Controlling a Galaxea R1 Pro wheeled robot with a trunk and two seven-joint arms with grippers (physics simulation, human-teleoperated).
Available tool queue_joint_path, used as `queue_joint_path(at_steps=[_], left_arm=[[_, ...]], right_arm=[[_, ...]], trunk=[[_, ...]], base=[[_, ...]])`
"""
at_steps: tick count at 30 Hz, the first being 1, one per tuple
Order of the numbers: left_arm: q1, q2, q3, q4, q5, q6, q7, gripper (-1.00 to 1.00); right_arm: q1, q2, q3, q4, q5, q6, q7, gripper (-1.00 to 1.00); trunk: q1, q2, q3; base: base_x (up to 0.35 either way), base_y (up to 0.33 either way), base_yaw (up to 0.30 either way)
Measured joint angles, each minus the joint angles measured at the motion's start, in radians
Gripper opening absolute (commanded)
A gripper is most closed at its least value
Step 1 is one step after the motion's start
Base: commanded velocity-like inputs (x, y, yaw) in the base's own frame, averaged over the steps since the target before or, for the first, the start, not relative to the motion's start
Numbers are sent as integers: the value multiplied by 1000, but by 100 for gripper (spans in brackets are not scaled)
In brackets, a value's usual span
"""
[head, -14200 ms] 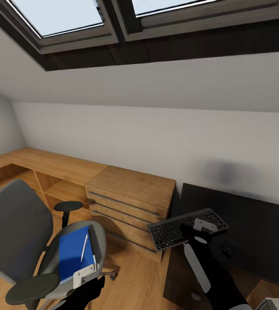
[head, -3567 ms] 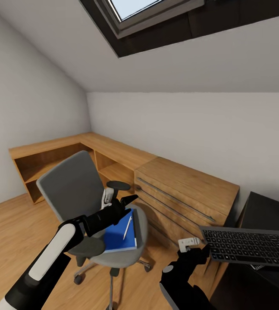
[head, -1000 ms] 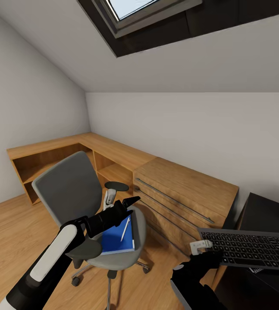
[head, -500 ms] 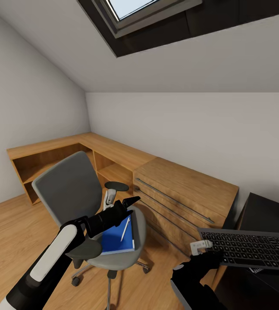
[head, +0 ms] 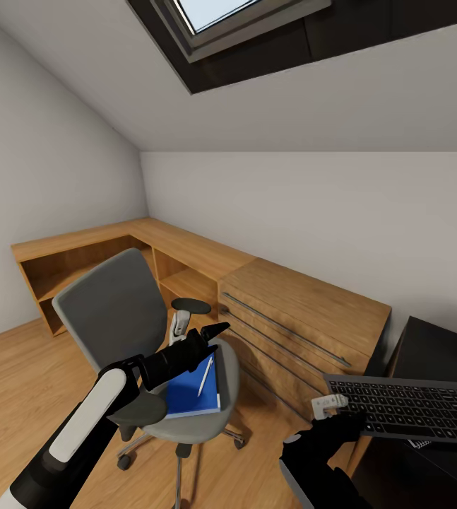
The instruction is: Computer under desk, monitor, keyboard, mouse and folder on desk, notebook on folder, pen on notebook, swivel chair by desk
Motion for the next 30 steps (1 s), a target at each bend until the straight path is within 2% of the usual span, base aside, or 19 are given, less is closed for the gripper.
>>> queue_joint_path(at_steps=[15, 16, 30], left_arm=[[0, 0, 0, 1, 0, 0, 0, 100], [0, 0, 0, 0, 0, 0, 0, 100], [0, 0, 0, 1, 1, 0, 0, 100]], right_arm=[[0, 0, 0, 0, 0, 0, -3, 100], [0, 0, 0, 0, 0, 0, -3, -100], [0, -1, 0, 0, 6, 9, -4, -100]], trunk=[[0, 0, 0], [0, 0, 0], [0, 0, 0]], base=[[0, 0, 0], [0, 0, 0], [0, 0, 0]])
